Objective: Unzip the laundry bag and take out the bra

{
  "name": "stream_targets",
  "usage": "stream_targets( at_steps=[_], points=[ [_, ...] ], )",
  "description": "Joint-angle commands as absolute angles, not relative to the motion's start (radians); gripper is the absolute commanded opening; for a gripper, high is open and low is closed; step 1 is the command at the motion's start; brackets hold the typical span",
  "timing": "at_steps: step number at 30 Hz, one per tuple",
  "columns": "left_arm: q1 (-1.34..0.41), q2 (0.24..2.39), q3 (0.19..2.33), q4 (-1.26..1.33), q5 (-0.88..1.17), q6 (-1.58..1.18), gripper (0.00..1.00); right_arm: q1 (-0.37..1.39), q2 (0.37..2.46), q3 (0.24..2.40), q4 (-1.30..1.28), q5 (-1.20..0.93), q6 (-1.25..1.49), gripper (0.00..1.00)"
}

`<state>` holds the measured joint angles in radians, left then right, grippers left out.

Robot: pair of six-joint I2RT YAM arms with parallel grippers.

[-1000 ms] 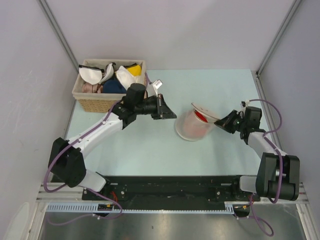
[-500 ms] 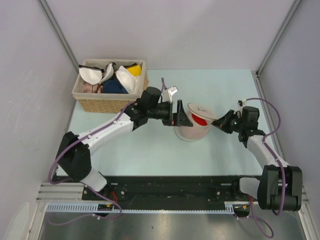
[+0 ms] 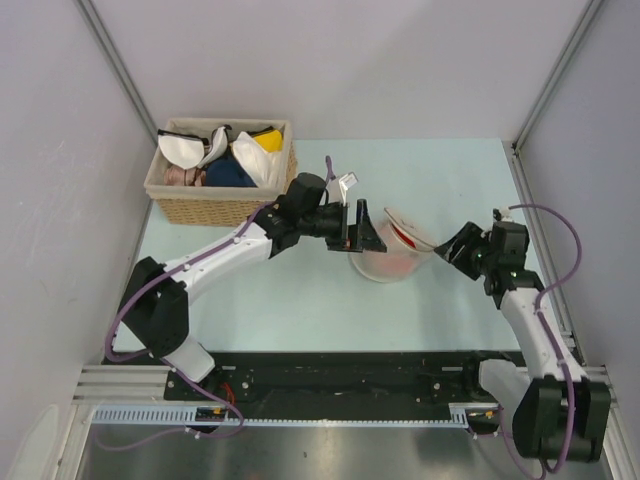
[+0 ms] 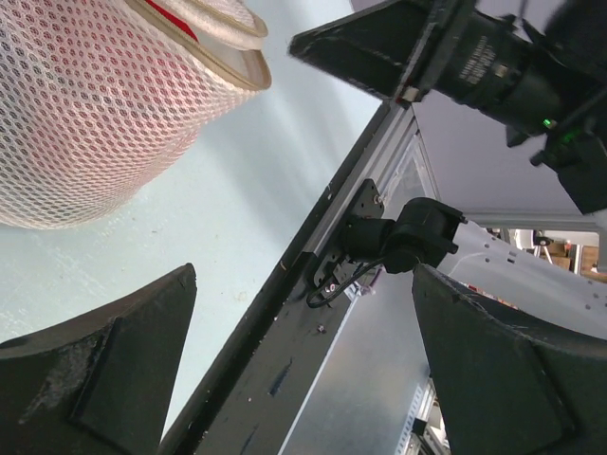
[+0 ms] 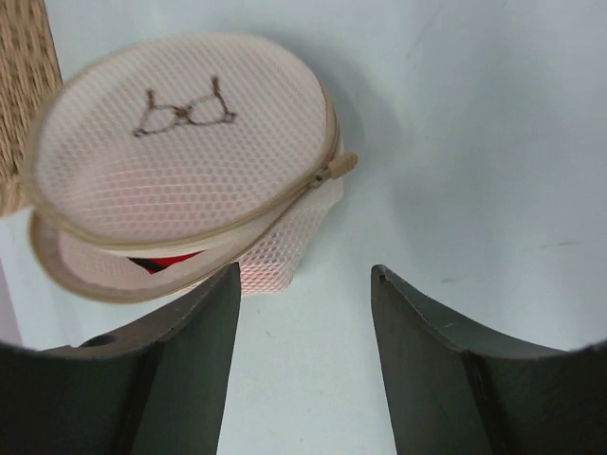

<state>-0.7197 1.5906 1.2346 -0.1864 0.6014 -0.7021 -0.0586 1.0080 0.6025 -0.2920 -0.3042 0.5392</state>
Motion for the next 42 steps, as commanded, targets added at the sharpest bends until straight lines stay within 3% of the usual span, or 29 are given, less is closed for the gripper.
stream_targets(
  at_steps=[1, 6, 12, 18, 25, 36, 42],
  points=[
    [-0.727, 1.589, 1.258, -0.178, 0.621, -0.673, 1.00, -0.055, 0.821, 0.630, -0.322, -0.120, 0.526, 0.62],
    [-0.739, 1.617, 1.278, -0.187, 0.635, -0.664, 1.00, -0.003, 0.794, 0.678, -0.294, -0.155, 0.456, 0.57],
    [-0.749, 1.632, 1.296, -0.198, 0.640, -0.655, 1.00, 0.256, 0.969, 0.813, -0.356, -0.046, 0.322, 0.57],
    [-0.749, 1.621, 1.298, -0.233, 0.626, -0.632, 1.00, 0.436, 1.163, 0.928, -0.377, 0.075, 0.278, 0.66],
    [-0.749, 1.598, 1.275, -0.261, 0.609, -0.612, 1.00, 0.425, 1.230, 0.943, -0.336, 0.129, 0.316, 0.66],
    [-0.747, 1.612, 1.275, -0.262, 0.618, -0.604, 1.00, 0.397, 1.146, 0.930, -0.262, 0.126, 0.334, 0.61],
    [-0.747, 1.620, 1.267, -0.244, 0.635, -0.615, 1.00, 0.380, 1.250, 0.930, -0.245, 0.120, 0.316, 0.68]
  ],
)
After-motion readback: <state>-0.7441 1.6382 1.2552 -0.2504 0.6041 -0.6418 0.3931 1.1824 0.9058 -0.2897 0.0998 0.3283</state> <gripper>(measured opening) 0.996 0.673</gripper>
